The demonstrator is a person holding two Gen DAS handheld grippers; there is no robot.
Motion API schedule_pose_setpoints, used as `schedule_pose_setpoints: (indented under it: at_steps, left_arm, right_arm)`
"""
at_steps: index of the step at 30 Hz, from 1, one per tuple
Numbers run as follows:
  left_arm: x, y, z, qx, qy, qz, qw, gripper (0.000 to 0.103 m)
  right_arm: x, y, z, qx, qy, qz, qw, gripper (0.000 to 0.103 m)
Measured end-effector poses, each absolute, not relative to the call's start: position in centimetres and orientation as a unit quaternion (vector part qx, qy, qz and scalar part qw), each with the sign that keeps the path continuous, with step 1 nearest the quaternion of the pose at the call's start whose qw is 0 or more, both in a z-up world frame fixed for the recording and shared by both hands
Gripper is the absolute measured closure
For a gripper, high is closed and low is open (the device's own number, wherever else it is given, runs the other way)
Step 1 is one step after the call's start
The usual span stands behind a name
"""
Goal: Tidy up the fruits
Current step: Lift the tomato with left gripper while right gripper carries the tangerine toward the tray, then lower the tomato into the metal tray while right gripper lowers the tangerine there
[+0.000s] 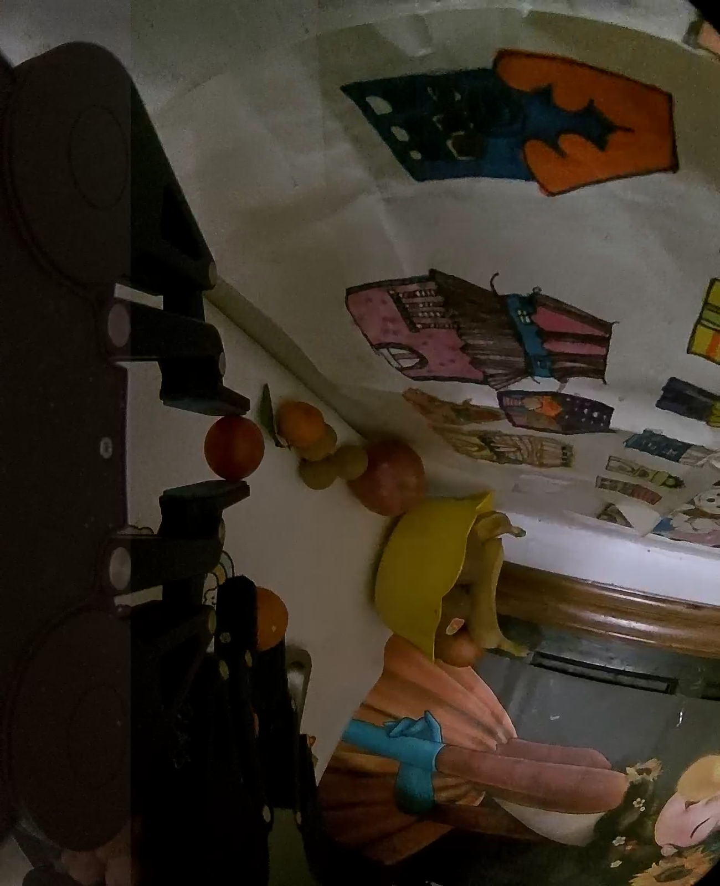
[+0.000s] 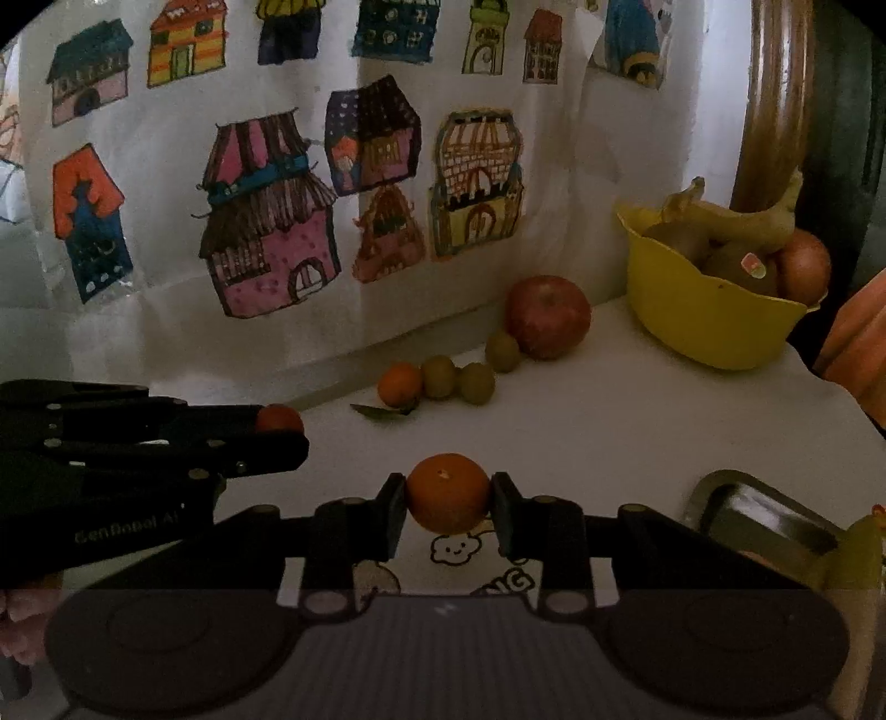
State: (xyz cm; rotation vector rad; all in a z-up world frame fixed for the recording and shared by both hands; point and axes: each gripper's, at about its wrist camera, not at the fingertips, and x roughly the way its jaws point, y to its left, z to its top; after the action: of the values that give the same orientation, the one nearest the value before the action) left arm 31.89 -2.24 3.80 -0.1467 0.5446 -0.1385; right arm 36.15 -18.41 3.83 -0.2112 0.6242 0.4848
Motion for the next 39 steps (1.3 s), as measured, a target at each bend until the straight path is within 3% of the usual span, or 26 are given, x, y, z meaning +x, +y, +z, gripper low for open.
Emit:
schedule_pose_setpoints:
  at_steps: [16,39]
  left_arm:
    - [29.9,-5.3,4.8,-0.065,0.259,-0.094,0.959,0.076]
    - [27.4,-17.4,4.9,-0.038,0.259,-0.186,0.947,0.076]
  right_arm:
    - [32.3,-22.6,6.0,-0.074,0.276,0.210,0.935,0.066]
    - [24.7,-36.6,6.0,-0.057,0.259,0.097,0.959,0.066]
